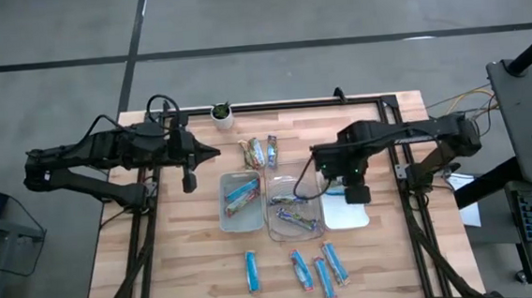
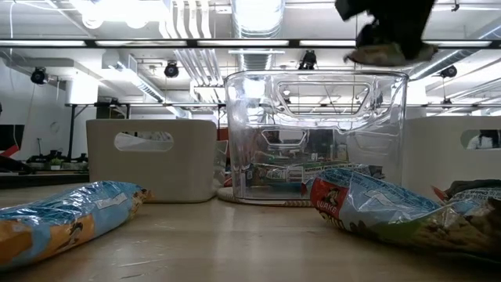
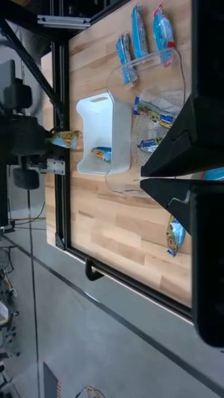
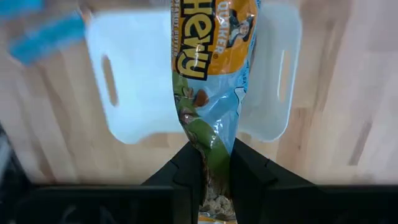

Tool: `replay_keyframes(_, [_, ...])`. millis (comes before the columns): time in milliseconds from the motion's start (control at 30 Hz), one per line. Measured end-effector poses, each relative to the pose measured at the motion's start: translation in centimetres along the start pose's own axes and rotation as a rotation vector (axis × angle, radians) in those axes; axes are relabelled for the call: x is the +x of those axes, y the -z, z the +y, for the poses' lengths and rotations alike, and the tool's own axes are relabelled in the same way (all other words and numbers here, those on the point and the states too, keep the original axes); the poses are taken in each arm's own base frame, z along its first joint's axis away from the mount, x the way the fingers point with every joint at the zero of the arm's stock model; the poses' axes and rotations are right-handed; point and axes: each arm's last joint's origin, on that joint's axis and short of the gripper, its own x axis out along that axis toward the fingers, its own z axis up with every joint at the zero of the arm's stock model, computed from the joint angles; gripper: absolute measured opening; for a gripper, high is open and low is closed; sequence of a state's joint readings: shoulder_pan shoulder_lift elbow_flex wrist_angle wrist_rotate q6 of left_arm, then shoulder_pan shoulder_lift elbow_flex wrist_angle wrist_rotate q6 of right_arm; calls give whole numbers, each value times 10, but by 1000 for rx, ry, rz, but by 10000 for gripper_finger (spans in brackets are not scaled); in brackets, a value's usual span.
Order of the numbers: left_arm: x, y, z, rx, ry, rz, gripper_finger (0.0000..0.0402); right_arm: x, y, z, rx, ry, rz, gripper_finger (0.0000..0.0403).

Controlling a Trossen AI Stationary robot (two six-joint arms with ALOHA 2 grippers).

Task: Pick and place Granola Bars by type
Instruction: Put the yellow granola bar into the white bin

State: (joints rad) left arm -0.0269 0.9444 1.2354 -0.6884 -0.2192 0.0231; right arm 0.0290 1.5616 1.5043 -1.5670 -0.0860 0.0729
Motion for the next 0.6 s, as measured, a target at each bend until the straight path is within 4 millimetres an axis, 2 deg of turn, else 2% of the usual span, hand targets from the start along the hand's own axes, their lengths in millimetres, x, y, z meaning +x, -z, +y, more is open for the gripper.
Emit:
replay_keyframes(267, [2,0,0,3,-2,6,0,38,5,-4,-134,0,108,54])
replay_keyframes(600, [6,0,-1,5,-3,19,0,67,10,-7,-154,-1,8,54])
